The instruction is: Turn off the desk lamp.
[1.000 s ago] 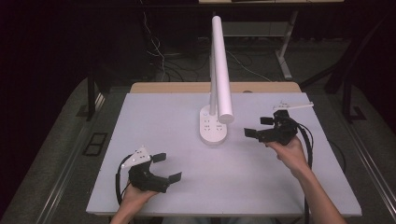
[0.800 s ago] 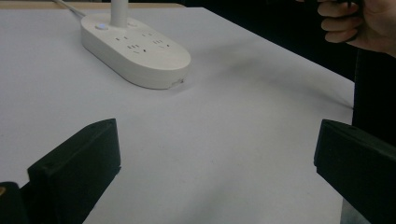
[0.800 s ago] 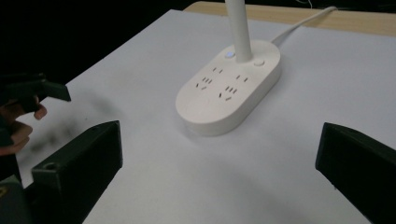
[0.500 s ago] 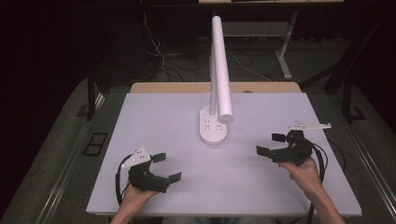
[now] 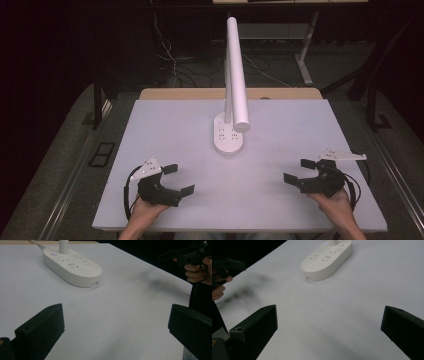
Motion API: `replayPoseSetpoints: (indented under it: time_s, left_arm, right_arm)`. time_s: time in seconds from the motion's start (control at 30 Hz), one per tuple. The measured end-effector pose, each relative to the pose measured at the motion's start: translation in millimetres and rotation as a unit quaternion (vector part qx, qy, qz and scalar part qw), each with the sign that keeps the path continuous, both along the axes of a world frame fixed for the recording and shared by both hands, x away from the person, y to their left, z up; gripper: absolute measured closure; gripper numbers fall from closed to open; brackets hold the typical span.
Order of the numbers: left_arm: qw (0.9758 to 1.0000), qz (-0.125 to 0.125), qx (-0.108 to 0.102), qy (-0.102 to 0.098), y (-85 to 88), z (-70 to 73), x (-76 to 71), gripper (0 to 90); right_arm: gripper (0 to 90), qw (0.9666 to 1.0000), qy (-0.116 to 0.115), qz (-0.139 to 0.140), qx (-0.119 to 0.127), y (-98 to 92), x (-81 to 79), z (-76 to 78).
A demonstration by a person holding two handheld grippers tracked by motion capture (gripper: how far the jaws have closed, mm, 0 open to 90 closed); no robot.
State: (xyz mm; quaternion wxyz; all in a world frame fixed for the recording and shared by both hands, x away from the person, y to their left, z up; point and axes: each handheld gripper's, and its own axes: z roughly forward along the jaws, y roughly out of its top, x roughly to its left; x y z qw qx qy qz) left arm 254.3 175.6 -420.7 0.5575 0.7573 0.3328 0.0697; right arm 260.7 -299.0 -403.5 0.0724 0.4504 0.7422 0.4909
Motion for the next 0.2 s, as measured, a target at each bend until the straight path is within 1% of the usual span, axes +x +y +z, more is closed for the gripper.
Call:
replayPoseSetpoints:
  time_s: [0.07, 0.13, 0.17, 0.2]
  left_arm:
    - [1.0000, 0.000, -0.001, 0.001, 0.2, -0.1, 0.1, 0.0]
    - [1.0000, 0.000, -0.001, 0.001, 0.5, -0.1, 0.5, 0.0]
    - [1.0000, 0.000, -0.001, 0.001, 0.5, -0.1, 0.5, 0.0]
    - [1.0000, 0.000, -0.001, 0.001, 0.5, -0.1, 0.5, 0.0]
  right_arm:
    - [0.6, 1.0000, 0.002, -0.003, -0.006, 0.0, -4.1, -3.5]
    - [0.6, 1.0000, 0.004, -0.003, -0.006, -0.1, -6.9, -5.8]
    - [0.6, 0.9999, 0.000, -0.004, -0.011, 0.0, -7.5, -6.7]
    - [0.6, 0.9999, 0.000, -0.005, -0.009, -0.2, -8.0, -7.0]
